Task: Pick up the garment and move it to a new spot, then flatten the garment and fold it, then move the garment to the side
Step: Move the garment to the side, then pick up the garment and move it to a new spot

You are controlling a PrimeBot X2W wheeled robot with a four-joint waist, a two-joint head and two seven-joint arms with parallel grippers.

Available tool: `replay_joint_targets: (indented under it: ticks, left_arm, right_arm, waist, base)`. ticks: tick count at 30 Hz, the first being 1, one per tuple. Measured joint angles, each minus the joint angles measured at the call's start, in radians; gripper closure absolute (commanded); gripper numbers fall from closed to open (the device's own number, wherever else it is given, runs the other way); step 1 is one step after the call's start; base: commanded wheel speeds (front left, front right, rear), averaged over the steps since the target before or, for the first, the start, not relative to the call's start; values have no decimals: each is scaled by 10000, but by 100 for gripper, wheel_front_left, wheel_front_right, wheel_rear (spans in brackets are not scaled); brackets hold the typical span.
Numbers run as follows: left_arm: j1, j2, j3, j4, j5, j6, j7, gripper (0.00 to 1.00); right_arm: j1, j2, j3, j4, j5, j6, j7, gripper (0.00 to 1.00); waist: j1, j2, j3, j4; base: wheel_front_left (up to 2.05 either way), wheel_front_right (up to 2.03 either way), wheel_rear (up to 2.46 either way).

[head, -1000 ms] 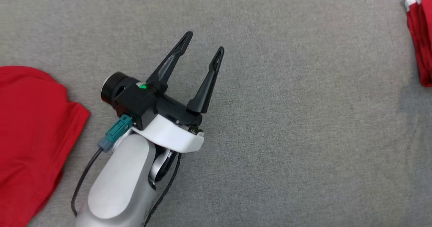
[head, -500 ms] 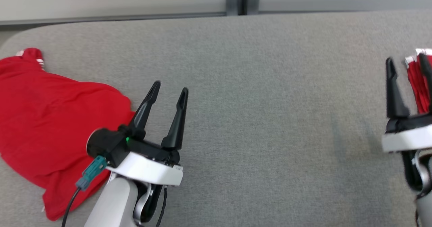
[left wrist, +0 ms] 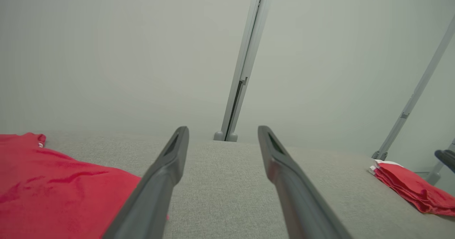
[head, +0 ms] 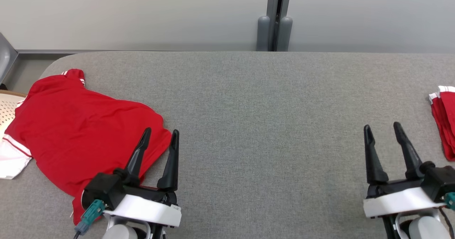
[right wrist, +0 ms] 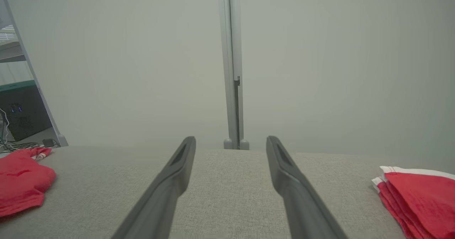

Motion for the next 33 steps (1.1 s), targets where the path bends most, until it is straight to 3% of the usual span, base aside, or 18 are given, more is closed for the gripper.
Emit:
replay_joint_targets:
  ticks: [7, 24, 33]
  left_arm:
    - [270, 2, 270, -73, 50, 167, 0, 0]
    - [265, 0, 58, 75, -61, 159, 0, 0]
    - [117, -6, -100, 251, -142, 159, 0, 0]
  right_arm:
    - [445, 389, -111, 0, -349, -4, 0, 0]
    - [359, 468, -211, 21, -268, -4, 2, 0]
    - [352, 499, -107, -98, -238, -4, 0, 0]
  waist:
    - [0, 0, -93, -6]
    - [0, 0, -20, 76]
    - [-1, 0, 29, 701]
  base:
    - [0, 0, 0]
    - [0, 0, 0]
    - [0, 0, 0]
